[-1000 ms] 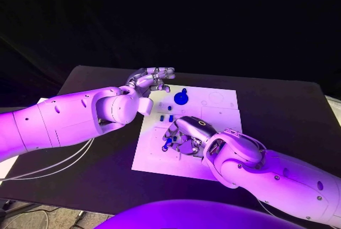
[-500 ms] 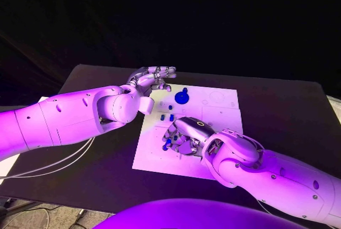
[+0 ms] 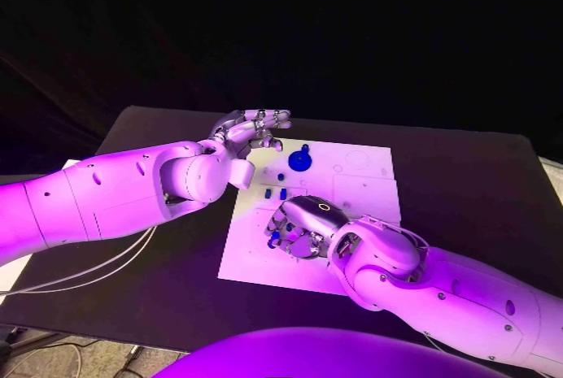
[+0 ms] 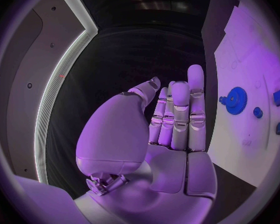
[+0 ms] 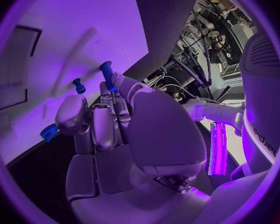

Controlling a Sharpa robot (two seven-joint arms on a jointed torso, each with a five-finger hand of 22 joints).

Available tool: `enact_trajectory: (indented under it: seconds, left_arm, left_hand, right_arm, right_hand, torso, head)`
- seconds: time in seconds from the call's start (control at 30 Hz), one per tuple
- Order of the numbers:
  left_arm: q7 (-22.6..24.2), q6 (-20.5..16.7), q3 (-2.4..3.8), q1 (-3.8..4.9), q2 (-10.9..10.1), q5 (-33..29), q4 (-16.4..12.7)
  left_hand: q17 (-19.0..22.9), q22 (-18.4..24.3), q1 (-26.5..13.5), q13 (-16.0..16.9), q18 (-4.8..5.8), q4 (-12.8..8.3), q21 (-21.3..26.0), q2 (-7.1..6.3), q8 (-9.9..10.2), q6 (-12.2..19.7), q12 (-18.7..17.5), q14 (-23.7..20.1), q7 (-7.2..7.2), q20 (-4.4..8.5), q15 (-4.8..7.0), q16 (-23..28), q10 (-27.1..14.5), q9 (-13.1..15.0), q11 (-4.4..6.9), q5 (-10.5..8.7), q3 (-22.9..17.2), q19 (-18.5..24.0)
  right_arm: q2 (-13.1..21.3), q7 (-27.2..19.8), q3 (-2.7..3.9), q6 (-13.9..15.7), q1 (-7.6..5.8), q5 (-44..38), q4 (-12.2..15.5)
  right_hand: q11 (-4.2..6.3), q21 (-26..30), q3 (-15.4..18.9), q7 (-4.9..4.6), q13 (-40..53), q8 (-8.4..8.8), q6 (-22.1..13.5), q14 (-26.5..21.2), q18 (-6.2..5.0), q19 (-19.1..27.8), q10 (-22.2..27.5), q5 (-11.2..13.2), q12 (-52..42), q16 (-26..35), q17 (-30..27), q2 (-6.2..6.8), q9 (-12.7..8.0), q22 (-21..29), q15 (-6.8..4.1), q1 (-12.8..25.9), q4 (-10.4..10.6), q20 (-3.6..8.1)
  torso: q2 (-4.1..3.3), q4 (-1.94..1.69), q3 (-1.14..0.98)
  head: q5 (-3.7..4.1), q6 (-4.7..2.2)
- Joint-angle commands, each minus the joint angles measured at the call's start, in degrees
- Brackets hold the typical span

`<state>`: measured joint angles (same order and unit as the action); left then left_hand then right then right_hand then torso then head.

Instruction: Assemble the parts on the task board

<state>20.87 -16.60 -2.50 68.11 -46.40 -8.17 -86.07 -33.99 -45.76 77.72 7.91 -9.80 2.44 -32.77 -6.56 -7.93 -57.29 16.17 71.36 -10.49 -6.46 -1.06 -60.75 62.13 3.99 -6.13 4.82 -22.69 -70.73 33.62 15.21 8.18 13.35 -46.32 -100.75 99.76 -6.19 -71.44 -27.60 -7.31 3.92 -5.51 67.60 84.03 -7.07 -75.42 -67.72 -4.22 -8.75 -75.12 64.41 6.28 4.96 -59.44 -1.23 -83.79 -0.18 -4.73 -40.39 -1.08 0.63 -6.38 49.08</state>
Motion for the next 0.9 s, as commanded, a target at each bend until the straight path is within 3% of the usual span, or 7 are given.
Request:
enact_trajectory:
  seconds: [0.03, 0.4, 0.5, 0.6, 0.77, 0.9]
  left_arm:
    - [0.47, 1.07, 0.05, 0.02, 0.10, 0.30, -0.10]
    - [0.46, 1.03, 0.05, 0.02, 0.04, 0.30, -0.14]
    - [0.45, 0.99, 0.05, 0.02, 0.01, 0.30, -0.16]
    - [0.46, 0.97, 0.05, 0.02, 0.00, 0.30, -0.18]
    - [0.46, 0.97, 0.05, 0.02, -0.01, 0.30, -0.17]
    - [0.42, 1.07, 0.05, 0.02, -0.02, 0.32, -0.14]
  left_hand:
    - [0.06, -0.05, 0.05, 0.09, -0.58, -0.16, 0.08, 0.58, -0.37, 0.46, 0.04, -0.51, 0.03, -0.28, -0.07, 0.22, -0.30, 0.03, 0.10, 0.13, 0.22, -0.21]
    - [0.06, -0.05, 0.05, 0.09, -0.58, -0.16, 0.08, 0.58, -0.37, 0.46, 0.04, -0.51, 0.03, -0.28, -0.07, 0.22, -0.30, 0.03, 0.10, 0.13, 0.22, -0.21]
    - [0.06, -0.05, 0.05, 0.09, -0.58, -0.16, 0.08, 0.58, -0.37, 0.46, 0.04, -0.51, 0.03, -0.28, -0.07, 0.22, -0.30, 0.03, 0.10, 0.13, 0.22, -0.21]
    - [0.06, -0.05, 0.05, 0.09, -0.58, -0.16, 0.08, 0.58, -0.37, 0.46, 0.04, -0.51, 0.03, -0.28, -0.07, 0.22, -0.30, 0.03, 0.10, 0.13, 0.22, -0.21]
    - [0.15, -0.06, 0.10, 0.11, -0.58, -0.19, 0.10, 0.60, -0.45, 0.57, 0.21, -0.64, 0.01, -0.30, -0.10, 0.23, -0.46, 0.03, 0.08, 0.13, 0.24, -0.14]
    - [0.15, -0.07, 0.13, 0.11, -0.58, -0.21, 0.10, 0.61, -0.46, 0.58, 0.22, -0.65, 0.01, -0.30, -0.10, 0.22, -0.48, 0.03, 0.09, 0.14, 0.22, -0.13]
  right_arm:
    - [-0.21, 0.70, -0.36, -2.35, 0.15, -2.67, -0.17]
    - [-0.30, 1.25, -0.94, -2.71, 0.15, -6.09, -0.13]
    - [-0.31, 0.93, -1.11, -2.21, 0.15, -5.93, -0.19]
    - [-0.28, 1.54, -1.19, -0.54, 0.17, -5.93, -0.09]
    - [0.39, 2.60, -1.23, 4.75, 0.58, -6.01, 0.60]
    - [1.31, 2.20, -1.20, 8.07, 0.94, -5.54, 1.55]
  right_hand:
    - [2.80, 0.05, -0.35, -0.22, 0.33, 0.44, -0.18, 1.97, 0.73, 0.35, -3.32, -0.24, -0.09, -0.01, -0.09, -0.57, -0.08, 0.11, -0.06, -0.05, 0.10, 0.14]
    - [2.34, 0.40, -0.38, -0.59, 0.15, 1.25, -1.30, 1.86, 0.62, 0.88, -2.18, -0.18, 1.18, 0.04, -0.37, 0.28, -0.37, 0.71, 0.33, 1.76, 0.03, -0.15]
    - [0.91, 3.25, 1.26, -1.66, -0.43, 2.09, -4.89, 1.25, -0.12, 3.29, 2.64, -1.20, 4.07, 1.40, -2.56, 2.84, -1.16, 4.91, 1.57, 5.17, 1.21, -1.00]
    - [0.49, 7.95, 4.31, -1.49, -0.29, 1.96, -7.39, -0.72, -1.41, 6.49, 7.22, -2.50, 4.93, 6.38, -9.60, 4.00, -1.22, 11.26, 1.96, 7.17, 1.97, -1.68]
    - [0.40, 10.96, 11.54, -1.55, -0.16, 1.90, -9.35, -0.65, -1.81, 6.57, 10.25, -3.43, 3.97, 8.90, -12.67, 3.53, -1.08, 14.68, 2.07, 7.10, 2.96, -1.77]
    - [0.25, 11.76, 13.31, -1.67, -0.11, 1.76, -8.82, -0.57, -1.94, 6.47, 10.37, -4.37, 3.16, 9.41, -13.30, 2.70, -0.97, 15.58, 1.99, 6.14, 3.37, -1.73]
  torso:
    - [0.00, 0.01, -0.02]
    - [0.02, 0.05, -0.02]
    - [0.03, 0.07, -0.03]
    - [0.03, 0.05, -0.03]
    - [0.03, -0.01, -0.06]
    - [0.11, 0.04, -0.08]
  head:
    - [-0.10, 0.11]
    - [-0.03, 0.09]
    - [-0.03, 0.01]
    - [0.00, -0.04]
    - [0.13, -0.13]
    - [0.14, -0.21]
